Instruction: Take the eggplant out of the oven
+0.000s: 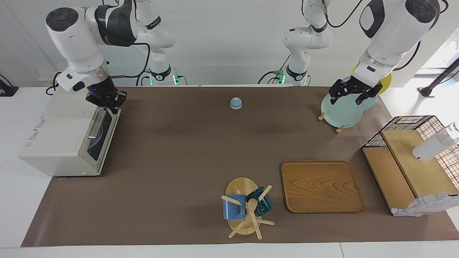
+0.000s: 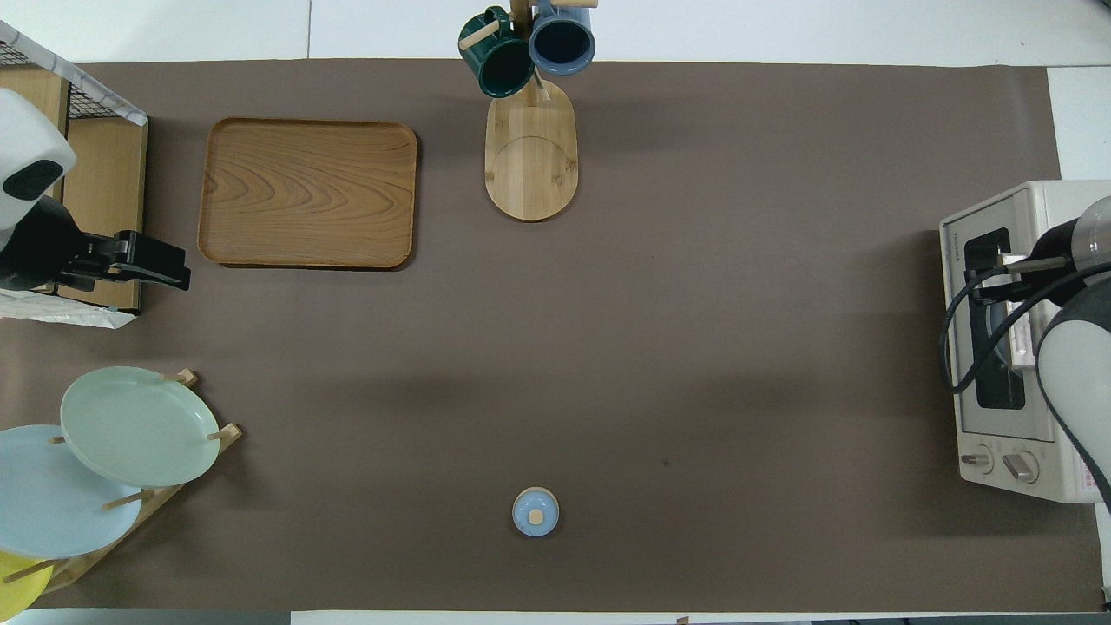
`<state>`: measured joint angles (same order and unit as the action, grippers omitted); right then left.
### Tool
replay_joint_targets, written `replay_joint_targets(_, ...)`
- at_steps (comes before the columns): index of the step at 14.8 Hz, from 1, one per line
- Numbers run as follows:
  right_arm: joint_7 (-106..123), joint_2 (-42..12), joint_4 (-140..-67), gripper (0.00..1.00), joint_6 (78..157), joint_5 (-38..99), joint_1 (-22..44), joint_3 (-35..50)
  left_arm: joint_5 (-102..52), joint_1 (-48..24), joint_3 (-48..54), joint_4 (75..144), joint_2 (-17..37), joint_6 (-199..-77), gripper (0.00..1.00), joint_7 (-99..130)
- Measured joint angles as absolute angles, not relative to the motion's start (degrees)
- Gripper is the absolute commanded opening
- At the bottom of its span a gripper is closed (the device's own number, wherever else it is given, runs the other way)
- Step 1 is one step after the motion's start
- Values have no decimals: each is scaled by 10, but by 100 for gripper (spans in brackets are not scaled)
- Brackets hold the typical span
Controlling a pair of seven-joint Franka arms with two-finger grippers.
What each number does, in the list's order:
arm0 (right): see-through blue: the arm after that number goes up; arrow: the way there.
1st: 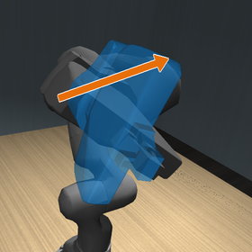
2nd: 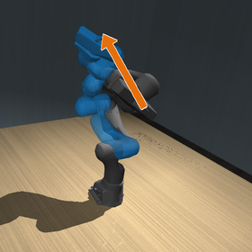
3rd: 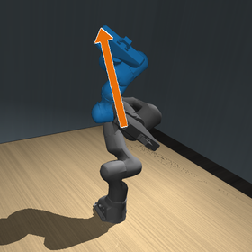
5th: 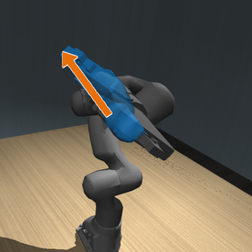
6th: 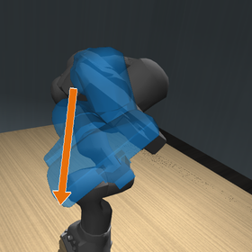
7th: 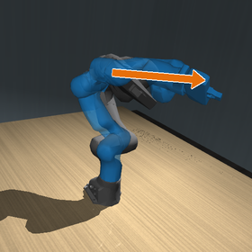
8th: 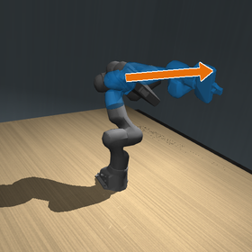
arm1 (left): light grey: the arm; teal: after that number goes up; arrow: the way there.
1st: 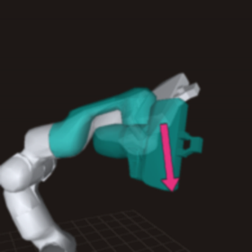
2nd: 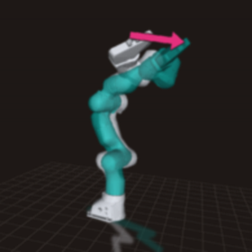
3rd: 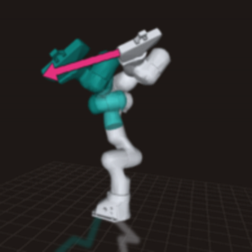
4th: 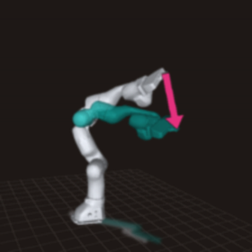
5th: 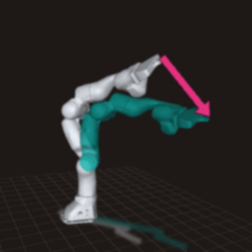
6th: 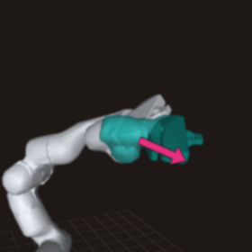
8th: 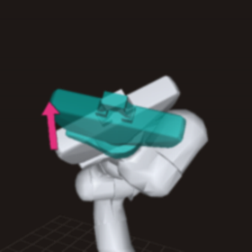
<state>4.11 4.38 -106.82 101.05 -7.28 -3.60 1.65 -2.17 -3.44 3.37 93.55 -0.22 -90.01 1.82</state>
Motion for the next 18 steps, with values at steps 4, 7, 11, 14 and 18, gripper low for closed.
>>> replay_joint_targets(4, 41, 41, -1097, 0, 1046, -126, -44, 16, -22, -34, 34, 935, -2, -900, 100, 18)
replay_joint_targets(7, 43, 36, -1127, 0, 1087, -170, -56, 16, -22, -34, 34, 935, -2, -900, 100, 18)
replay_joint_targets(11, 44, 22, -1145, 0, 1116, -180, -68, 16, -22, -34, 34, 935, -2, -900, 100, 18)
replay_joint_targets(14, 50, 21, -1153, 0, 1119, -186, -70, 16, -22, -34, 34, 935, -2, -900, 100, 18)
replay_joint_targets(18, 58, 21, -1160, 0, 1124, -195, -70, 16, -22, -34, 34, 935, -2, -900, 100, 18)
